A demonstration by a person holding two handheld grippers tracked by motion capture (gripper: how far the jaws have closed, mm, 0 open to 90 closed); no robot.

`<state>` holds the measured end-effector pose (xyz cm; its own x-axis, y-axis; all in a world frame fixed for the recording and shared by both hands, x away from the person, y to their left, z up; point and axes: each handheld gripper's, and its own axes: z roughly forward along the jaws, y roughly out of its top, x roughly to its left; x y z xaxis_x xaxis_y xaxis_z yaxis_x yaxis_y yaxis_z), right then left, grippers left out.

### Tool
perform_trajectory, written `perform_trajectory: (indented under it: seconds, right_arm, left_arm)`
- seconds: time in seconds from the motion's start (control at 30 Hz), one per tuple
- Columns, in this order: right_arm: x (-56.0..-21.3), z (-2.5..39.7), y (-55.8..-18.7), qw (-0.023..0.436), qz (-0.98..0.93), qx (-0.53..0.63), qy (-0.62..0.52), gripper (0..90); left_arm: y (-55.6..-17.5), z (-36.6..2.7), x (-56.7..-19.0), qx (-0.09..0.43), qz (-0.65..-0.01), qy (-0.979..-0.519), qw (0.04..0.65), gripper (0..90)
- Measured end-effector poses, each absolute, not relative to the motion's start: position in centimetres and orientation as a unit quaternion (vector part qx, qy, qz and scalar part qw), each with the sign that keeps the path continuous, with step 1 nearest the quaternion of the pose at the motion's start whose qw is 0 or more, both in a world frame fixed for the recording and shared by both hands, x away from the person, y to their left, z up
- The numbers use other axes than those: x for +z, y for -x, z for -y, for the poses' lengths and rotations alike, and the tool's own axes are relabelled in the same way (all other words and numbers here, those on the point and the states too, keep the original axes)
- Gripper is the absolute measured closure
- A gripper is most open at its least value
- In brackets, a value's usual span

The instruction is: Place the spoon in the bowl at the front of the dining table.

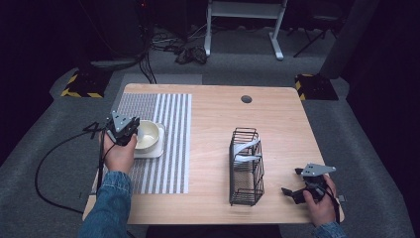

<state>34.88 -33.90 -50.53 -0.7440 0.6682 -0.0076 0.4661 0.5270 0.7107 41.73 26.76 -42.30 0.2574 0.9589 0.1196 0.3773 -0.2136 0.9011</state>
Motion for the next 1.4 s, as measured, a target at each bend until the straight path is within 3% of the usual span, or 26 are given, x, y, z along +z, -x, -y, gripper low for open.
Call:
perform_trajectory:
  seconds: [0.07, 0.27, 1.07, 1.27, 1.4]
  right_arm:
    - [-50.5, 33.9, -34.9, 0.141, -0.862, 0.358, -0.329, 0.5]
    - [-50.5, 33.9, -34.9, 0.141, -0.862, 0.358, -0.329, 0.5]
    - [-50.5, 33.9, -34.9, 0.141, -0.862, 0.358, -0.329, 0.5]
    - [-50.5, 33.9, -34.9, 0.141, -0.862, 0.358, -0.329, 0.5]
    - [-50.5, 33.9, -34.9, 0.141, -0.863, 0.358, -0.329, 0.4]
  left_arm:
    - [-41.6, -26.4, -42.3, 0.357, -0.483, -0.692, 0.400, 83.4]
    - [-41.7, -25.2, -42.6, 0.349, -0.476, -0.698, 0.407, 68.8]
    - [-41.6, -21.2, -43.6, 0.324, -0.443, -0.740, 0.389, 64.7]
    - [-41.4, -20.6, -43.8, 0.322, -0.445, -0.738, 0.393, 54.8]
    - [-41.3, -20.4, -43.6, 0.326, -0.450, -0.729, 0.399, 43.2]
